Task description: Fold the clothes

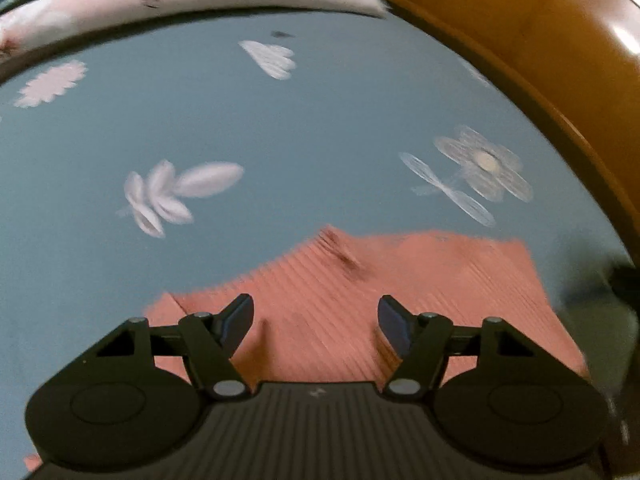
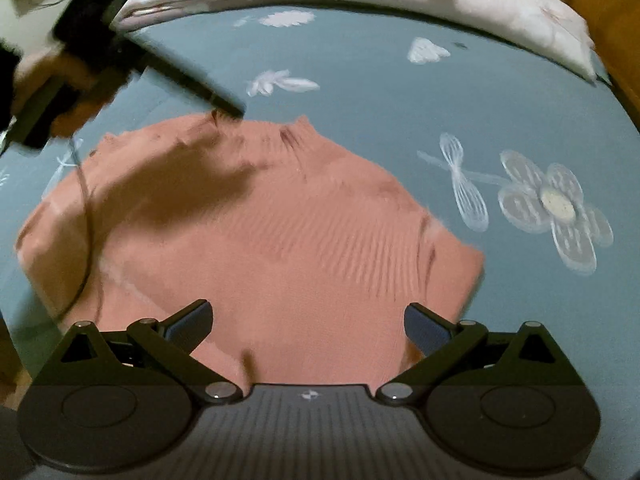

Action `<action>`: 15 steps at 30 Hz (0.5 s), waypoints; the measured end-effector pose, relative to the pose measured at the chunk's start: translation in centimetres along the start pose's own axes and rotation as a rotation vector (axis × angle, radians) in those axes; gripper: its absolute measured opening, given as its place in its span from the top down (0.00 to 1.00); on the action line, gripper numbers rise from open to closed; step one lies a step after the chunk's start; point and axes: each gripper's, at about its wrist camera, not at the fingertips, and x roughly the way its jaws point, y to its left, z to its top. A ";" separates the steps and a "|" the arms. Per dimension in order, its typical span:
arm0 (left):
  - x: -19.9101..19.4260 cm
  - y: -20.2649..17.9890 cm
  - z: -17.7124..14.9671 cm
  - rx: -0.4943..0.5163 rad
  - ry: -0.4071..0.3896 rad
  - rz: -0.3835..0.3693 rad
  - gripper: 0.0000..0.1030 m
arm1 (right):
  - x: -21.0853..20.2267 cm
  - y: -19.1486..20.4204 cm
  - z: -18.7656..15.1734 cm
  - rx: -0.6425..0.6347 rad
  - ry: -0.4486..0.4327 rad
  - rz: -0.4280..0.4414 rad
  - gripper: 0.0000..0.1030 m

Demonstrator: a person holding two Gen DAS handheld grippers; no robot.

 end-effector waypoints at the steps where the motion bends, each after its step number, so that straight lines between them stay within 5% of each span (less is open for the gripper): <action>1: -0.1 -0.4 -0.8 0.013 0.003 -0.009 0.32 | 0.3 -0.1 1.0 -0.024 -0.002 0.005 0.01; 7: 0.2 -1.5 -3.7 0.122 0.001 -0.007 0.32 | 3.4 0.3 7.8 -0.242 0.015 0.035 0.25; 9: 0.4 -0.8 -3.7 0.124 -0.005 -0.011 0.32 | 4.9 0.7 10.1 -0.303 0.031 0.063 0.41; 15: 1.0 2.2 -3.7 0.076 0.022 -0.087 0.32 | 10.6 3.0 16.1 -0.448 0.066 0.143 0.51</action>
